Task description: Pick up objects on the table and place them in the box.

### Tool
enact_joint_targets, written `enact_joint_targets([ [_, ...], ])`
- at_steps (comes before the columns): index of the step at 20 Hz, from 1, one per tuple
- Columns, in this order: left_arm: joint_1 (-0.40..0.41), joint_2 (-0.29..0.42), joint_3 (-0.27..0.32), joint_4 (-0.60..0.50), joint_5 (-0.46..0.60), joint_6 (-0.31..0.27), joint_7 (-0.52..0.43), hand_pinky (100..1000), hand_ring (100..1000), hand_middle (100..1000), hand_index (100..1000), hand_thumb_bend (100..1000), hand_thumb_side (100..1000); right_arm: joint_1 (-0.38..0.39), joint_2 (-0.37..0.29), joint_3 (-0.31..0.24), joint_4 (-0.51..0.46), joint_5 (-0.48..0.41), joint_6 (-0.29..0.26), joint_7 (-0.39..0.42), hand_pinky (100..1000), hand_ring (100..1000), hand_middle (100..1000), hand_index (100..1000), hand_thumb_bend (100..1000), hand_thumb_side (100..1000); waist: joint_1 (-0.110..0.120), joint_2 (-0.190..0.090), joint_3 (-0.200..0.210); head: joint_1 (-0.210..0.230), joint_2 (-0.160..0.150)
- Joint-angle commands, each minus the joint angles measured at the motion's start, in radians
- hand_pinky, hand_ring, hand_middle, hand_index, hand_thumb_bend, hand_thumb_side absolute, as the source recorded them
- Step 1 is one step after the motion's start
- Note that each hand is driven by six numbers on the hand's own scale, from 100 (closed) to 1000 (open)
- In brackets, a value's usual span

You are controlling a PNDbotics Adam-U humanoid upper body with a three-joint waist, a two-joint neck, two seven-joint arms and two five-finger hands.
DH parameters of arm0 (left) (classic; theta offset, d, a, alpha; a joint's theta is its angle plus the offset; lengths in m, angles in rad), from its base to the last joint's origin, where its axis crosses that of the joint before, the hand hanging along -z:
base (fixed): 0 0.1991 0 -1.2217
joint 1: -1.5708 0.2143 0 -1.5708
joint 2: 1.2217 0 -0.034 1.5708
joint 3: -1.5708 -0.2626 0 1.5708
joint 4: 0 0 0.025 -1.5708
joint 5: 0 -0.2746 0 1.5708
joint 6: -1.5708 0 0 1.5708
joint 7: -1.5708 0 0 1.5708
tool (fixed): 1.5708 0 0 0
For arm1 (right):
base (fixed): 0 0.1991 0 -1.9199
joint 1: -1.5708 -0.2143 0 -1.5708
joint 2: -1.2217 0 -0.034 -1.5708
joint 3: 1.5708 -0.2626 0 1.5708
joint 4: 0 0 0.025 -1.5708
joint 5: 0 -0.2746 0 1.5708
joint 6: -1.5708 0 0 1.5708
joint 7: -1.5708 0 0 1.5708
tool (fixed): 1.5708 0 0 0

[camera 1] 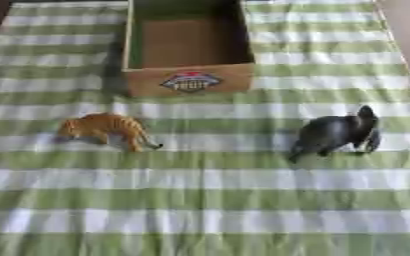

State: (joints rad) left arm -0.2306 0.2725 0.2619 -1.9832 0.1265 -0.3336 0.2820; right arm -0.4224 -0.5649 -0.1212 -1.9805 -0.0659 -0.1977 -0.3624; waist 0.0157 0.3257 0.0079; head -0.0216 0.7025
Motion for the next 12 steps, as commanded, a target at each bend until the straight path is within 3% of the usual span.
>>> enact_joint_targets([
  [1,-0.012,0.015,0.007,-0.017,-0.004,-0.001,-0.003,536,742,714,850,100,938,-0.007,-0.020,-0.007,-0.020,-0.026,-0.006,-0.007,702,667,630,820,100,989,-0.002,-0.017,0.001,0.000,-0.014],
  [4,-0.013,0.015,0.007,-0.017,-0.003,-0.001,-0.004,536,743,714,850,100,938,-0.006,-0.020,-0.009,-0.020,-0.030,-0.006,-0.004,702,667,630,820,100,990,-0.003,-0.017,0.002,-0.001,-0.016],
  [7,-0.013,0.016,0.007,-0.017,-0.003,0.000,-0.006,536,743,715,850,100,938,-0.011,-0.039,-0.008,-0.020,-0.013,0.000,0.015,716,708,687,852,100,1000,-0.005,-0.018,0.002,-0.009,-0.012],
  [12,-0.007,0.026,0.006,-0.017,-0.004,0.004,-0.008,536,743,715,849,100,938,-0.076,-0.139,0.046,-0.020,0.053,0.021,0.081,723,764,761,890,100,1000,-0.019,-0.029,-0.008,-0.012,0.009],
])
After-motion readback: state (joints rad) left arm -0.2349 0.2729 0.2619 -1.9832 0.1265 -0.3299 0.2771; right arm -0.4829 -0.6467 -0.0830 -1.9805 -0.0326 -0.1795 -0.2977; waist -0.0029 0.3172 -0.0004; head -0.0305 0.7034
